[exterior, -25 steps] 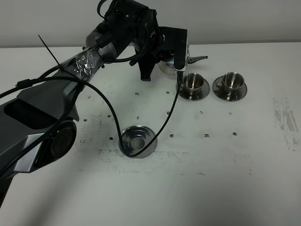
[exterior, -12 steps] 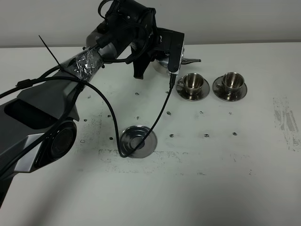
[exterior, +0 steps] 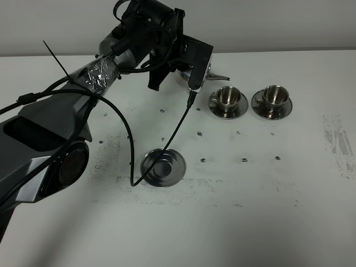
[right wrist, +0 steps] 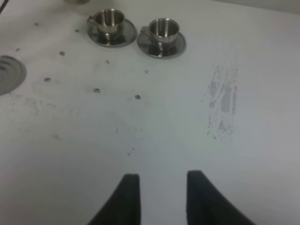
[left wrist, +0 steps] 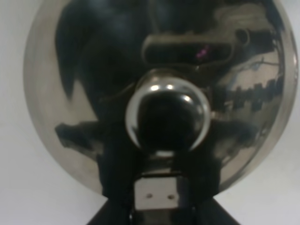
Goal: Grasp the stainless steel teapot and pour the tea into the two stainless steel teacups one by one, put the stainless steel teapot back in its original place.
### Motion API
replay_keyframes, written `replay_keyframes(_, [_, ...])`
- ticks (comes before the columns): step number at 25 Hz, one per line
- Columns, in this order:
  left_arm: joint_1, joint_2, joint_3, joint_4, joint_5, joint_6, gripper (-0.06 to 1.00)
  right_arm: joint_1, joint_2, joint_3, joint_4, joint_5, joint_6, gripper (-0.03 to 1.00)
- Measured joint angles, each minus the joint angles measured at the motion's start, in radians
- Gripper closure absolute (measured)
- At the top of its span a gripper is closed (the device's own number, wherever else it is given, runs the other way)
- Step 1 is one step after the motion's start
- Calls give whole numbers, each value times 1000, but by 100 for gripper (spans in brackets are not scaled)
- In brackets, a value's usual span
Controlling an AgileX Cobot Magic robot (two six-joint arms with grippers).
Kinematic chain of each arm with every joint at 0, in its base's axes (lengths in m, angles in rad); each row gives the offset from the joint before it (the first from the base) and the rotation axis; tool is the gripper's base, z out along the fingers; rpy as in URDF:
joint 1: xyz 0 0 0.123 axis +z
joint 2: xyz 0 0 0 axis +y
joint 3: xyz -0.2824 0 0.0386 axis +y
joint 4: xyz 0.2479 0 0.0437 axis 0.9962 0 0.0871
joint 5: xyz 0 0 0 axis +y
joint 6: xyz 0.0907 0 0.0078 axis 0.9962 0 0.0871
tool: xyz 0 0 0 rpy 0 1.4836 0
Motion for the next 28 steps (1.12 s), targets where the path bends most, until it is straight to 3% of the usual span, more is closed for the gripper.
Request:
replay_keyframes(10, [0, 0, 0, 40, -17, 53, 76, 0, 0, 0, 0, 0, 0, 74])
replay_keyframes(28, [0, 0, 0, 44, -52, 174, 76, 0, 0, 0, -1, 0, 0, 74])
